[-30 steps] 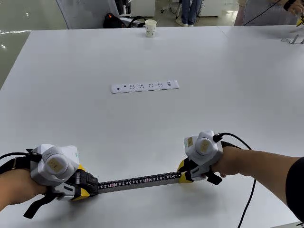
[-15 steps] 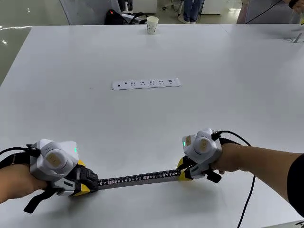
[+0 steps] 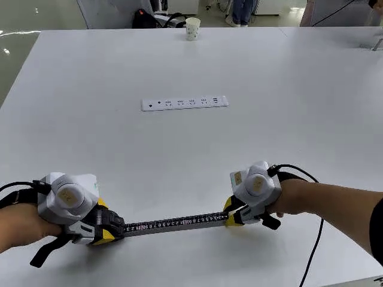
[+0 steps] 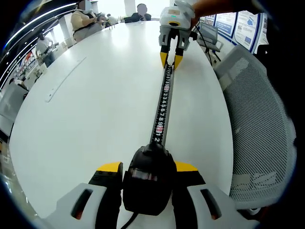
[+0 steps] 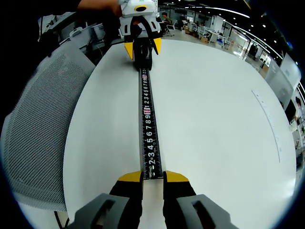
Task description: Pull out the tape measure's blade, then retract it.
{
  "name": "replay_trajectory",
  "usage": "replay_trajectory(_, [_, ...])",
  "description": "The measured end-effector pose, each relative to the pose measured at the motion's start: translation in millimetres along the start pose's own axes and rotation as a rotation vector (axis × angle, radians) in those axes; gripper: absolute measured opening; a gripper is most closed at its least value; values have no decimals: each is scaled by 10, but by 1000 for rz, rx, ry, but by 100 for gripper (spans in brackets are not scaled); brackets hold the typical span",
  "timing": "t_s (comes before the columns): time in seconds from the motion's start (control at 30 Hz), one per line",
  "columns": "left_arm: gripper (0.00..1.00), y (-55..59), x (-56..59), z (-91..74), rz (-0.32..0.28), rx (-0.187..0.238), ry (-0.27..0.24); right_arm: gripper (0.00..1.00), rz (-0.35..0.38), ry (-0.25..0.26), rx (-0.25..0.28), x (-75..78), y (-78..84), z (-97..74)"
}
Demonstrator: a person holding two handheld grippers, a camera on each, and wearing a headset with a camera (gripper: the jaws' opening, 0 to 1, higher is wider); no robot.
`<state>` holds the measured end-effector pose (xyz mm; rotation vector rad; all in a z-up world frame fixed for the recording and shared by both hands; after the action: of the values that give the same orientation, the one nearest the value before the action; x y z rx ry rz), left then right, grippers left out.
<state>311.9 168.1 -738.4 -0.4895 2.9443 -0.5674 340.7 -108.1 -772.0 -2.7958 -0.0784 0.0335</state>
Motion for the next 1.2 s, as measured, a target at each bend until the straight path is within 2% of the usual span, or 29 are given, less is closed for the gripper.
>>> replay_trajectory(0.13, [40, 36, -16, -10, 14, -28, -1, 13, -11, -3, -9, -5, -4, -9])
replay_trajectory(0.23, [42, 31, -27, -50, -11, -18, 4, 13, -18, -3, -12, -3, 7, -11])
replay_trajectory(0.4, [48, 30, -13, -81, -11, -14, 12, 15, -6, 13, -4, 8, 30, -34])
replay_trajectory(0.43, [51, 82, -8, -83, 10, -59, 12, 15, -1, 15, -7, 4, 40, -38])
replay_trajectory(0.47, [56, 107, 2, -78, 21, -82, 12, 16, 4, 14, -9, -1, 50, -41])
replay_trajectory(0.53, [58, 94, 22, -72, 31, -75, 19, 17, 9, 12, -10, -12, 65, -50])
replay_trajectory(0.6, [60, 89, 32, -76, 18, -71, 32, 18, 15, 11, -12, -21, 75, -54])
replay_trajectory(0.73, [66, 98, 70, -96, 14, -77, 48, 25, -3, 3, -20, -57, 86, -73])
replay_trajectory(0.87, [71, 83, 90, -132, -17, -55, 67, 29, -11, 2, -26, -69, 79, -91])
replay_trajectory(1.0, [78, 66, 89, -163, -78, -24, 80, 32, -21, 11, -49, -60, 94, -109])
replay_trajectory(1.1, [83, 72, 106, -183, -117, -9, 92, 37, 28, 19, -52, -45, 108, -138])
replay_trajectory(1.17, [88, 96, 112, -179, -149, -18, 97, 42, 47, 22, -49, -36, 116, -155])
replay_trajectory(1.2, [90, 116, 124, -174, -146, -28, 100, 44, 59, 23, -42, -38, 119, -165])
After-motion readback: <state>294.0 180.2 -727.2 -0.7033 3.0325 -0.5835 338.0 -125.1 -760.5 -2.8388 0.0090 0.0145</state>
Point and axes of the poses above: the centre of the closed fingertips' face, and the gripper's own axes: z roughly forward along the fingers, x roughly to its right, y roughly out of its underside, the point moved 4 cm from there along -z, roughly backward along the fingers, and after that the axes turned 8 degrees about -x, right-handed, at the moved point
